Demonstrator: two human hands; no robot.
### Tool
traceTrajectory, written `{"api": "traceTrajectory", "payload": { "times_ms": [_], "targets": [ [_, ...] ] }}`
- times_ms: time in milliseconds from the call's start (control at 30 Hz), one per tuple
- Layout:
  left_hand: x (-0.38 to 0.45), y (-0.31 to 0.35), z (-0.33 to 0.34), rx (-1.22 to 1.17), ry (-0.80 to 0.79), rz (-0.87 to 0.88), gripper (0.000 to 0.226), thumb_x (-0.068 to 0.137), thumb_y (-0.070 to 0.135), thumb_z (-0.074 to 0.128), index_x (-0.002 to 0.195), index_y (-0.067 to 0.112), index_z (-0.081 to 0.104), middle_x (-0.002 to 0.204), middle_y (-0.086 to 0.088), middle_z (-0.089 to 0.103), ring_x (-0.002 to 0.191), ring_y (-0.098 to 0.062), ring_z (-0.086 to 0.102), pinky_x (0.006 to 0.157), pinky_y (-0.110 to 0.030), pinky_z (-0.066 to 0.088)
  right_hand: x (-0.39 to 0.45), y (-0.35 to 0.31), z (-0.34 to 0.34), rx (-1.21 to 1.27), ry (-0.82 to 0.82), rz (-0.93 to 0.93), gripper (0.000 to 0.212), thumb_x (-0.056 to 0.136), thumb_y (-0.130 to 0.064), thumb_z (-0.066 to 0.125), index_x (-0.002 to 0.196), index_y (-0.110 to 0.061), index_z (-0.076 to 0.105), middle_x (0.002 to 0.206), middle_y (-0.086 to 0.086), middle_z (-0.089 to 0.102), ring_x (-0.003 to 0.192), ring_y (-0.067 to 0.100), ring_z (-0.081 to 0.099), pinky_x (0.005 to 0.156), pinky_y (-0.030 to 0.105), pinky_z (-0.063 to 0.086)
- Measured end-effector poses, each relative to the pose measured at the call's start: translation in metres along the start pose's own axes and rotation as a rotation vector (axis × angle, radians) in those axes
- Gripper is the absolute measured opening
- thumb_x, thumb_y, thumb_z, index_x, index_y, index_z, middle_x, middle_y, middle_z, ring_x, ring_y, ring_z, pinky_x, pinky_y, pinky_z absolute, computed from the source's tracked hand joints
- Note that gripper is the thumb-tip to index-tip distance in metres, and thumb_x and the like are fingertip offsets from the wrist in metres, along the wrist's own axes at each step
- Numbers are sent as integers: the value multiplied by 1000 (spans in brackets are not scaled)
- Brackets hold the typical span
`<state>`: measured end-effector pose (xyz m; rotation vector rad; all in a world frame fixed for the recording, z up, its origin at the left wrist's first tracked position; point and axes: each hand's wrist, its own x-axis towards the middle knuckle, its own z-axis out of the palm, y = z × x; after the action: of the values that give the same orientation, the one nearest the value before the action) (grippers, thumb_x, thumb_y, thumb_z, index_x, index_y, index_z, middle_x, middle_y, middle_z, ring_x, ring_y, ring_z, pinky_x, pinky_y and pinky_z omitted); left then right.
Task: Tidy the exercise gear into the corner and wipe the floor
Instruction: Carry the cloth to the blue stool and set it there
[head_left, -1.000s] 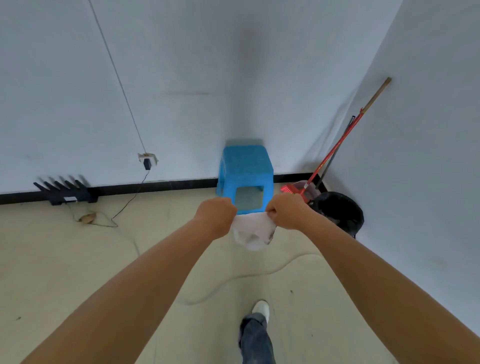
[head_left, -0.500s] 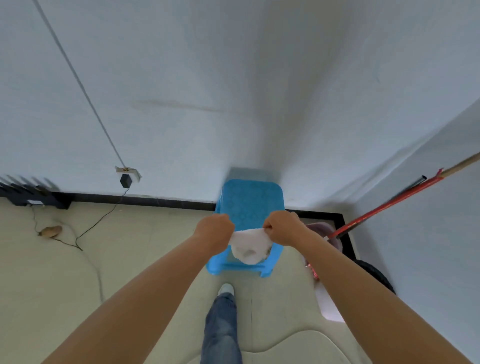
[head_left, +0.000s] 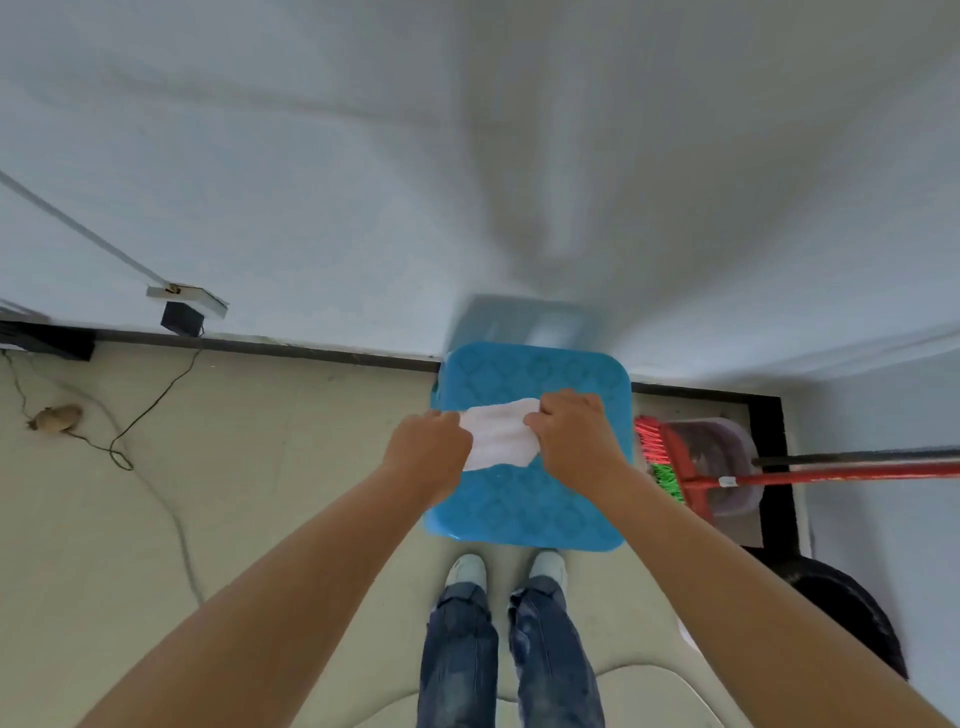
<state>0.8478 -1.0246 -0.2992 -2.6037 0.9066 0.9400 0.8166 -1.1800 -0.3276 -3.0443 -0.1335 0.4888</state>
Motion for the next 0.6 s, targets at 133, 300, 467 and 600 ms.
{"api": "traceTrajectory", "payload": {
  "times_ms": [133,300,467,600],
  "targets": [
    [56,37,56,-82,-188,-5,32,89,3,51,120,8,57,124,-10,56,115,-26,54,84,-30,42,3,36,83,3,-113,32,43,6,-8,84,44,-15,66,49,-1,57,47,19,59,62,26,21],
    [89,55,99,-210,266,-44,21,35,14,76,36,14,55,38,-2,54,31,-16,51,33,-12,34,-9,53,130,35,15,-22,15,49,-17,66,62,-14,71,61,0,64,56,23,62,68,28,25],
    [102,70,92,-256,421,-107,17,54,21,73,44,13,62,42,0,55,37,-17,54,34,-14,36,-15,54,128,226,105,174,36,74,-29,41,60,-13,71,60,0,65,55,21,64,65,28,26],
    [102,78,101,-302,363,-138,38,26,28,93,42,12,62,42,-1,56,37,-18,55,35,-15,38,-12,46,131,280,-35,330,35,69,-36,44,58,-17,71,55,-1,62,51,21,63,53,28,48]
  ]
}}
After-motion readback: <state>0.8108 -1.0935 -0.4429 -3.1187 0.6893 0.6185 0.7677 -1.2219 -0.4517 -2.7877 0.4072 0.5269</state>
